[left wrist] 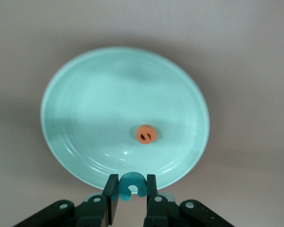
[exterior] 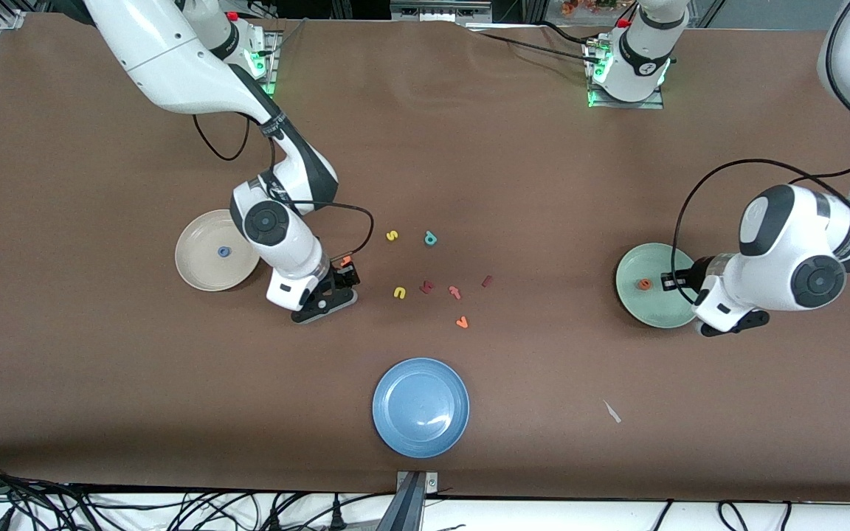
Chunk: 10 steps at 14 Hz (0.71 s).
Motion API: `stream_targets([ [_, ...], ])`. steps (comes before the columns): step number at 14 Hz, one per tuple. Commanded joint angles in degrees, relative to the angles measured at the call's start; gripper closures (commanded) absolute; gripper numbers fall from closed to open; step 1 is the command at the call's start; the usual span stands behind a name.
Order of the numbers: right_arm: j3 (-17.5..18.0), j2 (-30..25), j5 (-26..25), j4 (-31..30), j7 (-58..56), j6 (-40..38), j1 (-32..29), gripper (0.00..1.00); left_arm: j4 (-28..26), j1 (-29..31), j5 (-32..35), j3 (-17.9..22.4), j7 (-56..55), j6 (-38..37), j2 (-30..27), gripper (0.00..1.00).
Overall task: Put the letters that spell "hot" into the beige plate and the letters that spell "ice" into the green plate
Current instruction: 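Release the o on the beige plate while the left gripper carries c, then grasp the yellow h with the right gripper while the left gripper releases c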
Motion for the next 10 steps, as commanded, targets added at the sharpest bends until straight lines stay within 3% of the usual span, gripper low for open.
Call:
stream_targets([
  [1,-0.36,1.55,-2.72,1.54,0.01,0.51,0.46,0.26,-2.28,1.32,3.54,-0.19,1.71,0.43,2.09,0.93],
  [2,-0.45,1.55,-2.81,1.53,-0.25,0.51,0.46,0.26,-2.82,1.84,3.9,-0.19,1.88,0.43,2.18,0.85],
  [3,-0.79,1.55,-2.81,1.53,-1.13,0.6,0.46,0.26,-2.82,2.02,3.9,-0.19,2.23,0.43,2.18,0.55],
  [4,-1.06,1.63,-2.81,1.53,-2.35,1.21,0.46,0.26,-2.65,2.11,3.81,-0.27,2.5,0.43,2.18,0.05],
  [5,-1.67,1.72,-2.72,1.19,-3.32,2.43,0.46,0.26,-1.95,2.11,3.47,-0.36,2.5,0.09,1.84,0.0],
  [7,-1.85,2.16,-2.72,1.01,-3.68,3.5,0.46,0.26,0.07,1.68,2.68,-1.93,1.72,-0.18,0.09,0.0],
  [10,-1.77,2.86,-2.64,0.4,-3.6,5.86,0.46,0.26,4.2,0.89,-0.58,-7.9,-6.08,-0.01,-0.54,0.01],
])
